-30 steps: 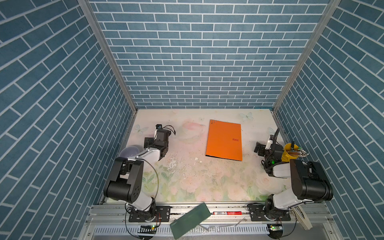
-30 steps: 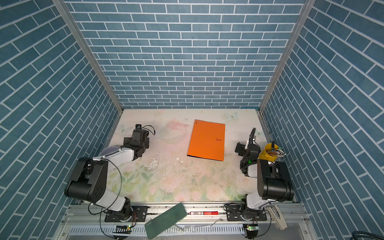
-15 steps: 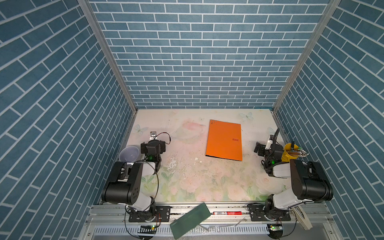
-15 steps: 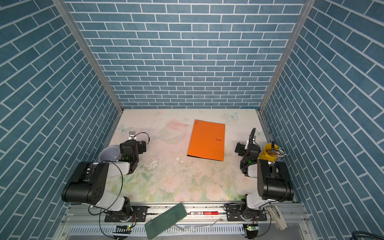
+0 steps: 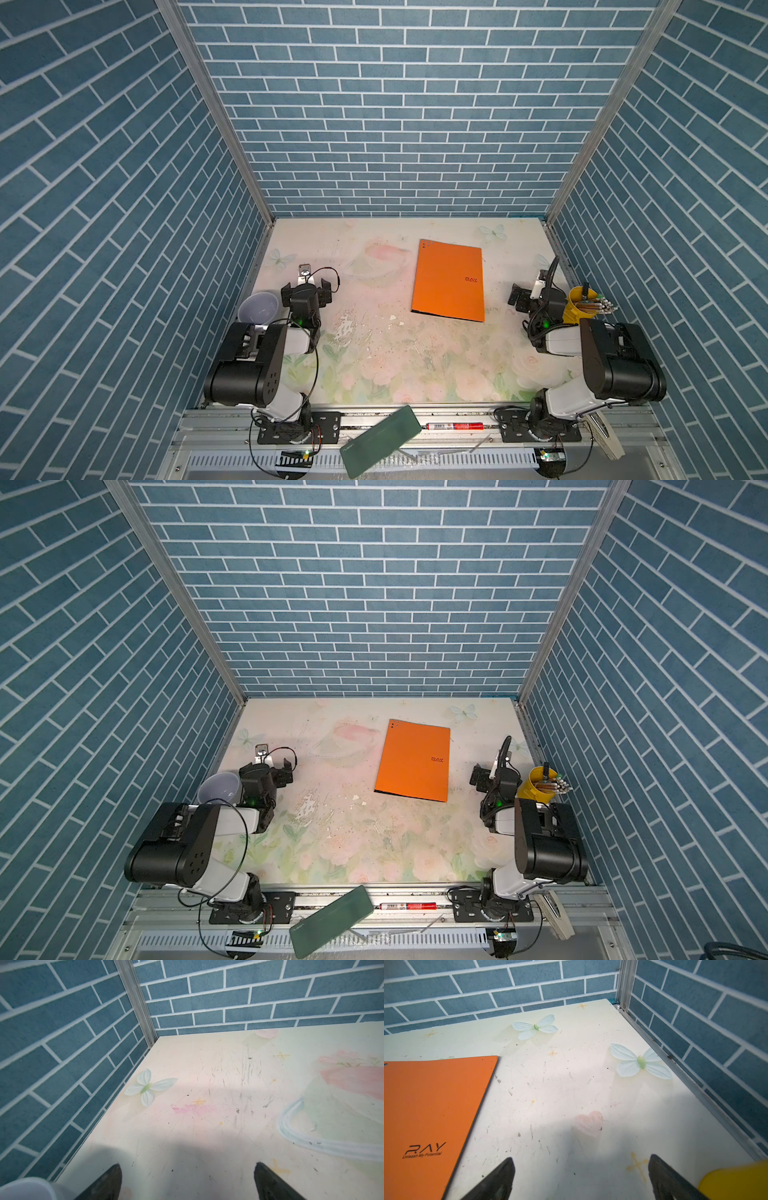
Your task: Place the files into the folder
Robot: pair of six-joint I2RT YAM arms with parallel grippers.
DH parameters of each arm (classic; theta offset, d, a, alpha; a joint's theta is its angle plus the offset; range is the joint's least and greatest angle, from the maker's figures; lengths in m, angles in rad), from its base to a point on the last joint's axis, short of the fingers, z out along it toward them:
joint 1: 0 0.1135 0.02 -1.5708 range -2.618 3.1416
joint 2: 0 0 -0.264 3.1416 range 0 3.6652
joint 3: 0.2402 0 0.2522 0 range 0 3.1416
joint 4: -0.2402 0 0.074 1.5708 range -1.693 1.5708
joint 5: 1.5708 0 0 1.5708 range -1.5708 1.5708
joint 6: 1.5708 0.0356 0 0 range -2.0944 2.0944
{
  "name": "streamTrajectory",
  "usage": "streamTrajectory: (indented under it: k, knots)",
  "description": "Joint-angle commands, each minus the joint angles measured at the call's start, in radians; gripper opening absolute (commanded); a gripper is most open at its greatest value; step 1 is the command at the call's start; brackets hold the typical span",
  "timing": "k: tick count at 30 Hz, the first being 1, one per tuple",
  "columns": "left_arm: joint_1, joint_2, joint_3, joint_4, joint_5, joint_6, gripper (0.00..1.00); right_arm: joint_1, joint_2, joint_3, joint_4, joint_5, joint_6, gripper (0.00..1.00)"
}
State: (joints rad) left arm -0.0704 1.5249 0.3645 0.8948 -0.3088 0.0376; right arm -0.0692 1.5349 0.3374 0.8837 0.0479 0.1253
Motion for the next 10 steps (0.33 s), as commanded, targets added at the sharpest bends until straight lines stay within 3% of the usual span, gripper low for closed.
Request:
streamTrajectory:
  k: [1,10]
  knots:
    - [0.003,0.006,0.002,0.015,0.008,-0.004,1.0,0.002,0.003,0.035,0.015,-0.012,-0.041,0.99]
    - [0.003,0.006,0.0,0.016,0.008,-0.003,1.0,0.004,0.004,0.041,0.004,-0.017,-0.047,0.99]
